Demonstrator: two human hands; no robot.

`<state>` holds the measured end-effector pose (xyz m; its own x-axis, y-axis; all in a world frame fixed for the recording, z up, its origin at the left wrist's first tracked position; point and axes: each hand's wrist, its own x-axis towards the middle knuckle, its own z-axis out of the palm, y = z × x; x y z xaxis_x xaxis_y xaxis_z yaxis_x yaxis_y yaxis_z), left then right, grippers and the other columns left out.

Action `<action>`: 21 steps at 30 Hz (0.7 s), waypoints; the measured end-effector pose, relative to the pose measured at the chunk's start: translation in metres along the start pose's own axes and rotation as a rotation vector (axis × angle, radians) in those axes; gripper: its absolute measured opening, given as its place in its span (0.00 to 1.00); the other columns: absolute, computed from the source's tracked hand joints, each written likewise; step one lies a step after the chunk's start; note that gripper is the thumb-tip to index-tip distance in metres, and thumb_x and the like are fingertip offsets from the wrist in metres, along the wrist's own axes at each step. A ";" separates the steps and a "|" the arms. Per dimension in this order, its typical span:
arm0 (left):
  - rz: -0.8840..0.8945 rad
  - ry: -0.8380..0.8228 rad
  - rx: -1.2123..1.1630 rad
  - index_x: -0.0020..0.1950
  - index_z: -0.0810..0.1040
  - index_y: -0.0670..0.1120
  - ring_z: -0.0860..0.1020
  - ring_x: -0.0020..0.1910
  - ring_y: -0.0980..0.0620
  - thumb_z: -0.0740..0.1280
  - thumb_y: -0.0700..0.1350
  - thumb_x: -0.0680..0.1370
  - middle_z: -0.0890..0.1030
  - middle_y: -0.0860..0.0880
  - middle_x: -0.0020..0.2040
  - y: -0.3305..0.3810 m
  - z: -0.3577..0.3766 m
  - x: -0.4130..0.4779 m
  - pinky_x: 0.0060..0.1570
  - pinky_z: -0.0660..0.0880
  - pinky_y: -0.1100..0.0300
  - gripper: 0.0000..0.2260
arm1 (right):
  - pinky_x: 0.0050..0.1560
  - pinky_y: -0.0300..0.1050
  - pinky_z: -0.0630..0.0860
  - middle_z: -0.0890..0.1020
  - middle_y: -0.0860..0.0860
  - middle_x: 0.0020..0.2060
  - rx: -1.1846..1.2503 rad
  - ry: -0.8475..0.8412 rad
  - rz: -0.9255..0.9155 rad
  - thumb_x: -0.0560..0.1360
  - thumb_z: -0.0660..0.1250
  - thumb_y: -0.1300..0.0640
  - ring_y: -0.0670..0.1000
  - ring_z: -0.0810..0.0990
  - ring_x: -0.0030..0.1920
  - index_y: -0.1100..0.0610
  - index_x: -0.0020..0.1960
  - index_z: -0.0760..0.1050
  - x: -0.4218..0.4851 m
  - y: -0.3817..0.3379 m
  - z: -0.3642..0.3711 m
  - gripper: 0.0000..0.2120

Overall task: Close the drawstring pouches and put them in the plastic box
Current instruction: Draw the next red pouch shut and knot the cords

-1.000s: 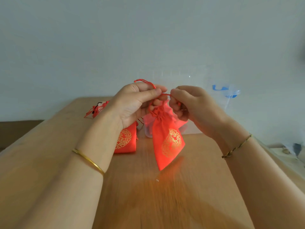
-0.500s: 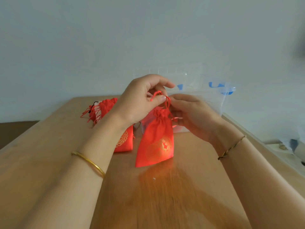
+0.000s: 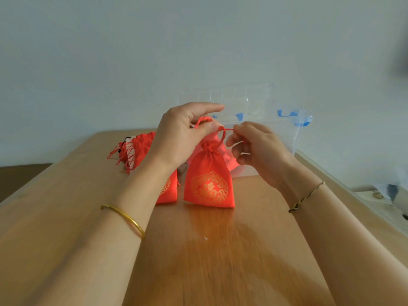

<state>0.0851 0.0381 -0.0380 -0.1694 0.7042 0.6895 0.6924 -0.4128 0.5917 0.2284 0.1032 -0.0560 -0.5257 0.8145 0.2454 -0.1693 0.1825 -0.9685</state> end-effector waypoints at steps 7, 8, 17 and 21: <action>-0.222 -0.077 -0.128 0.53 0.80 0.47 0.77 0.36 0.58 0.61 0.39 0.79 0.82 0.52 0.41 0.004 -0.011 0.000 0.32 0.71 0.71 0.09 | 0.30 0.40 0.66 0.76 0.51 0.32 0.282 0.082 -0.072 0.78 0.60 0.56 0.48 0.70 0.27 0.57 0.33 0.69 -0.001 0.000 -0.003 0.15; -0.241 -0.097 -0.154 0.51 0.80 0.47 0.76 0.35 0.60 0.60 0.40 0.79 0.82 0.51 0.42 0.005 -0.014 0.000 0.31 0.71 0.71 0.09 | 0.29 0.39 0.67 0.76 0.51 0.32 0.347 0.070 -0.080 0.78 0.60 0.56 0.47 0.71 0.27 0.57 0.33 0.69 -0.001 -0.001 -0.003 0.15; -0.327 -0.134 -0.478 0.26 0.76 0.47 0.80 0.44 0.55 0.54 0.48 0.81 0.85 0.48 0.44 -0.001 -0.032 -0.001 0.32 0.71 0.67 0.25 | 0.23 0.34 0.66 0.72 0.48 0.23 0.817 -0.008 0.045 0.79 0.54 0.56 0.45 0.68 0.22 0.54 0.32 0.62 0.001 -0.001 -0.010 0.16; -0.354 -0.081 -0.813 0.26 0.70 0.47 0.82 0.44 0.54 0.52 0.48 0.82 0.83 0.51 0.38 0.005 -0.018 0.001 0.32 0.71 0.66 0.24 | 0.22 0.34 0.63 0.67 0.47 0.21 0.516 0.064 0.094 0.80 0.55 0.56 0.46 0.65 0.20 0.54 0.33 0.62 0.003 0.007 -0.008 0.16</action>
<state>0.0755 0.0262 -0.0273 -0.2076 0.8942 0.3965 -0.1085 -0.4239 0.8992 0.2319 0.1112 -0.0620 -0.5093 0.8492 0.1395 -0.5206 -0.1750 -0.8357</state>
